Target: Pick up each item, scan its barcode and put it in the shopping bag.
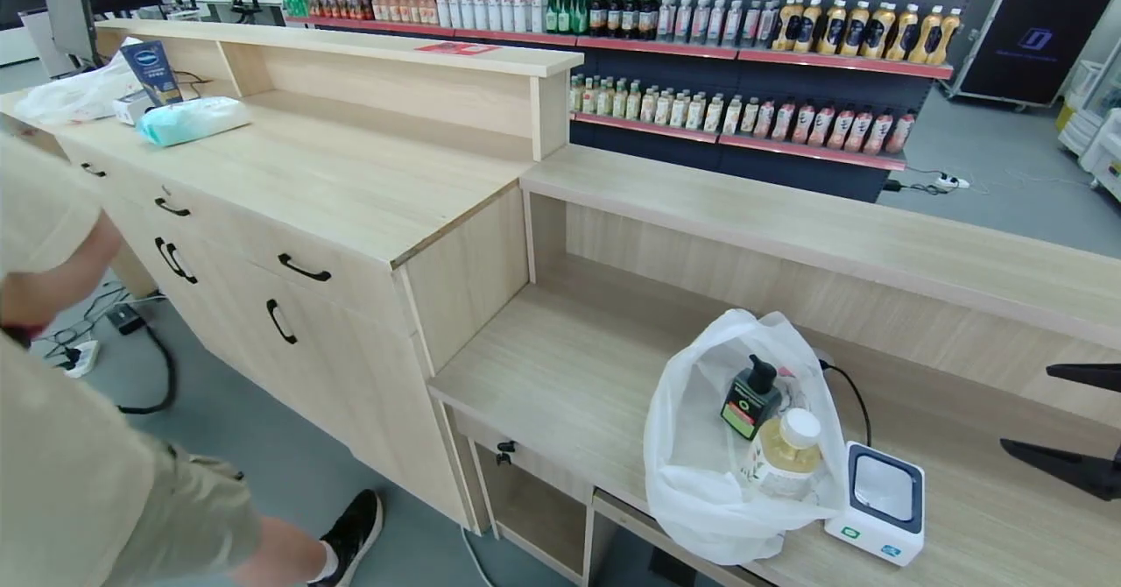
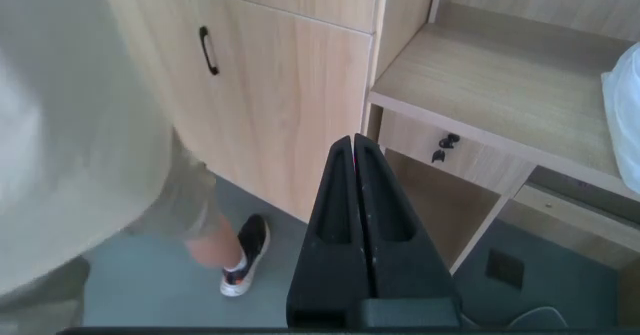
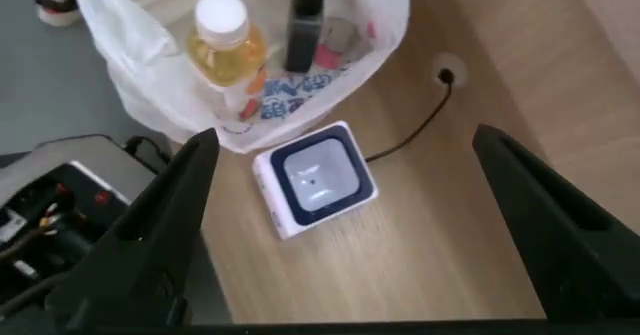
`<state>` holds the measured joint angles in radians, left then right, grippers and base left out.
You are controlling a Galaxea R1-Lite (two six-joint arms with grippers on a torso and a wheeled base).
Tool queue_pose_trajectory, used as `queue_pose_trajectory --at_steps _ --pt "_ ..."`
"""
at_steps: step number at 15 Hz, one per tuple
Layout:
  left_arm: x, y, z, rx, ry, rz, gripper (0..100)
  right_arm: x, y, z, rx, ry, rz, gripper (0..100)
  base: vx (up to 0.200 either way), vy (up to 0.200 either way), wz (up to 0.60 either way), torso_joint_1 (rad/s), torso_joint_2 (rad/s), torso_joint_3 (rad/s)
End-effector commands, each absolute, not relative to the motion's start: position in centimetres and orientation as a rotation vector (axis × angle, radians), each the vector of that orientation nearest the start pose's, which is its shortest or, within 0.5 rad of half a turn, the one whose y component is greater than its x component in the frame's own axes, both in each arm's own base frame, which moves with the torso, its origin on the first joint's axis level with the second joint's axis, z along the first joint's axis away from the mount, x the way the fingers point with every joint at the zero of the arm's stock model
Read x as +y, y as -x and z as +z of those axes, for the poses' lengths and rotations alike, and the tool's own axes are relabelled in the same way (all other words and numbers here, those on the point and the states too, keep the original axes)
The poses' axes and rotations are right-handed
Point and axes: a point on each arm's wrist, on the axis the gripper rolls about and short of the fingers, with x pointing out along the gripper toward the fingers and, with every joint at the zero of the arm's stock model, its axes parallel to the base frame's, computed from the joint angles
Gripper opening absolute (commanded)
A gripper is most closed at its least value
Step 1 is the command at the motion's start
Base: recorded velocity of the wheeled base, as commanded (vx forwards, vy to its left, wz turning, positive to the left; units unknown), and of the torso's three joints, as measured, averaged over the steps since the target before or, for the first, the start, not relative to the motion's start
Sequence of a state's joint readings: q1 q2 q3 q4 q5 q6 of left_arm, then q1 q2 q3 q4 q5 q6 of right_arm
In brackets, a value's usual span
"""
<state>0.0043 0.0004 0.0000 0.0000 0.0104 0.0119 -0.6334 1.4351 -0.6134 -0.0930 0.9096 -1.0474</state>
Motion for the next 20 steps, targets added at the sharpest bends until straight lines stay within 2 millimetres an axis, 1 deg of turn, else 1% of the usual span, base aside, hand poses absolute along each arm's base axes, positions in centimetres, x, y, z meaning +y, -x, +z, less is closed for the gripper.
queue_pose_trajectory --at_steps 1,3,4,5,6,8,9,10,11,12,13,14,15,16,17,18,19,20 --pt "0.0 2.3 7.5 0.0 -0.012 0.015 0 -11.2 -16.9 16.7 0.303 0.525 0.432 100 0.0 0.0 -0.6 0.002 0.0 0.002" --pt "0.0 2.3 7.5 0.0 -0.012 0.015 0 -11.7 -16.4 17.0 0.321 0.482 0.368 100 0.0 0.0 -0.6 0.002 0.0 0.002" --pt "0.0 2.3 7.5 0.0 -0.012 0.015 0 -11.8 -16.0 17.5 0.361 0.417 0.271 100 0.0 0.0 -0.6 0.012 0.01 0.012" --pt "0.0 2.3 7.5 0.0 -0.012 0.015 0 -11.8 -16.0 18.1 0.356 0.382 0.194 100 0.0 0.0 -0.6 0.002 0.01 0.002" --pt "0.0 2.3 7.5 0.0 -0.012 0.015 0 -11.5 -16.2 18.3 0.347 0.327 0.116 100 0.0 0.0 -0.6 -0.129 0.25 0.129" --pt "0.0 2.3 7.5 0.0 -0.012 0.015 0 -9.5 -17.5 18.8 0.289 0.222 -0.061 100 0.0 0.0 -0.6 -0.161 0.32 0.151" --pt "0.0 2.3 7.5 0.0 -0.012 0.015 0 -8.9 -18.0 19.0 0.262 0.191 -0.124 100 0.0 0.0 -0.6 -0.036 0.09 0.046" --pt "0.0 2.3 7.5 0.0 -0.012 0.015 0 -7.7 -18.5 19.5 0.192 0.088 -0.131 100 0.0 0.0 -0.6 -0.017 0.05 0.027" --pt "0.0 2.3 7.5 0.0 -0.012 0.015 0 -7.3 -18.5 19.4 0.175 0.033 -0.122 100 0.0 0.0 0.0 0.0 0.0 0.0" --pt "0.0 2.3 7.5 0.0 -0.012 0.015 0 -7.0 -17.8 18.6 0.188 0.008 -0.126 100 0.0 0.0 0.0 0.0 0.0 0.0" --pt "0.0 2.3 7.5 0.0 -0.012 0.015 0 -6.6 -16.7 17.7 0.212 -0.014 -0.128 100 0.0 0.0 0.0 -0.09 0.16 0.095" --pt "0.0 2.3 7.5 0.0 -0.012 0.015 0 -6.3 -16.0 17.5 0.212 -0.026 -0.131 100 0.0 0.0 0.0 -0.149 0.3 0.159" --pt "0.0 2.3 7.5 0.0 -0.012 0.015 0 -5.7 -15.0 17.5 0.195 -0.029 -0.154 100 0.0 0.0 0.0 -0.159 0.33 0.154" --pt "0.0 2.3 7.5 0.0 -0.012 0.015 0 -5.6 -14.7 17.7 0.185 -0.027 -0.164 100 0.0 0.0 0.0 -0.168 0.33 0.168" --pt "0.0 2.3 7.5 0.0 -0.012 0.015 0 -4.4 -13.8 18.4 0.139 -0.017 -0.181 100 0.0 0.0 0.0 -0.163 0.35 0.163" --pt "0.0 2.3 7.5 0.0 -0.012 0.015 0 -4.0 -13.4 18.6 0.125 -0.01 -0.203 100 0.0 0.0 0.0 -0.168 0.33 0.168" --pt "0.0 2.3 7.5 0.0 -0.012 0.015 0 -3.1 -12.1 19.1 0.104 -0.014 -0.256 100 0.0 0.0 0.0 -0.09 0.17 0.095" --pt "0.0 2.3 7.5 0.0 -0.012 0.015 0 -2.6 -11.1 19.1 0.104 -0.021 -0.269 100 0.0 0.0 0.0 -0.036 0.07 0.041"
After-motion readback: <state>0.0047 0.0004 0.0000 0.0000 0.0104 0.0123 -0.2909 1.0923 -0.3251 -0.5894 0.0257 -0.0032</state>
